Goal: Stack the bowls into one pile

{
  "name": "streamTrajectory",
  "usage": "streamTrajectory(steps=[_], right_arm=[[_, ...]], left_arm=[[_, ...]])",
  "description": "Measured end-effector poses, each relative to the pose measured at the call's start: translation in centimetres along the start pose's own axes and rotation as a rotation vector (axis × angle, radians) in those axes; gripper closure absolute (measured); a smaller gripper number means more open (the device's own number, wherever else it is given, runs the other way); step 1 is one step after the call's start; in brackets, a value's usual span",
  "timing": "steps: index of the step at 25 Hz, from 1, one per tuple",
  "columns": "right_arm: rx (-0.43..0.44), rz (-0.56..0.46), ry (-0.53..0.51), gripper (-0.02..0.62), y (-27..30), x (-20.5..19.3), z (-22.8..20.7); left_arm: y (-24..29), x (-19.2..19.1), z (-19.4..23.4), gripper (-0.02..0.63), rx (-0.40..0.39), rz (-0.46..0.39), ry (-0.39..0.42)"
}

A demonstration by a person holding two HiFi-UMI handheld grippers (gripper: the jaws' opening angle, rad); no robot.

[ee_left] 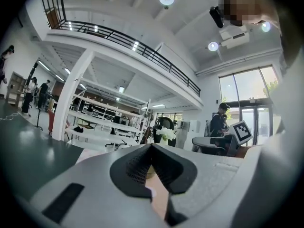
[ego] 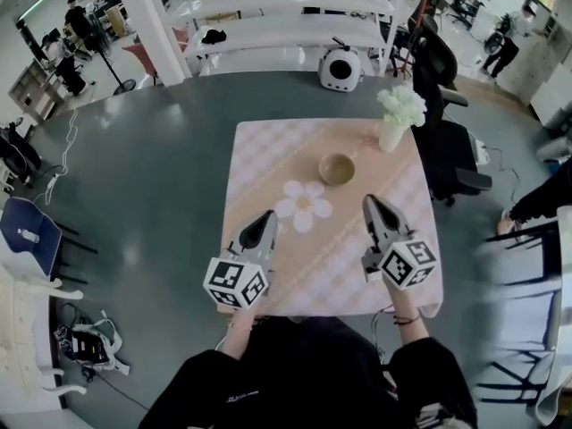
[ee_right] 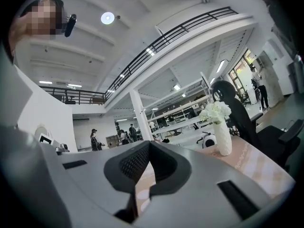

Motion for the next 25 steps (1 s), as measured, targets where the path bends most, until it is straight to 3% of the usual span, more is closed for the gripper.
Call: streamTrajectory(steps=[6, 17, 25], right_arm=[[-0.008, -0.034, -0.093, 0.601, -1.8, 1.6, 0.1], [-0.018, -0.115, -0.051, 0.603, -3.0, 3.9, 0.0], [-0.028, -0.106, -0.098, 0.603, -2.9, 4.0, 0.1]], left_arm=[[-0.5, 1.6, -0.2, 0.609, 0.008, -0.031, 0.046], [-0.7, 3.8, 0.0, 0.609, 0.07, -0.074, 0.086], [-1.4, 4.0, 0.8, 0.609, 0.114, -0.06, 0.098]])
Point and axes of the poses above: the fingertips, and each gripper's own axes: y forward along the fingers, z to its left, x out of its top, the point moved 4 cm from there along -y, backward along the fingers, and after that the axes turned 1 degree about -x, right-handed, at the moved point
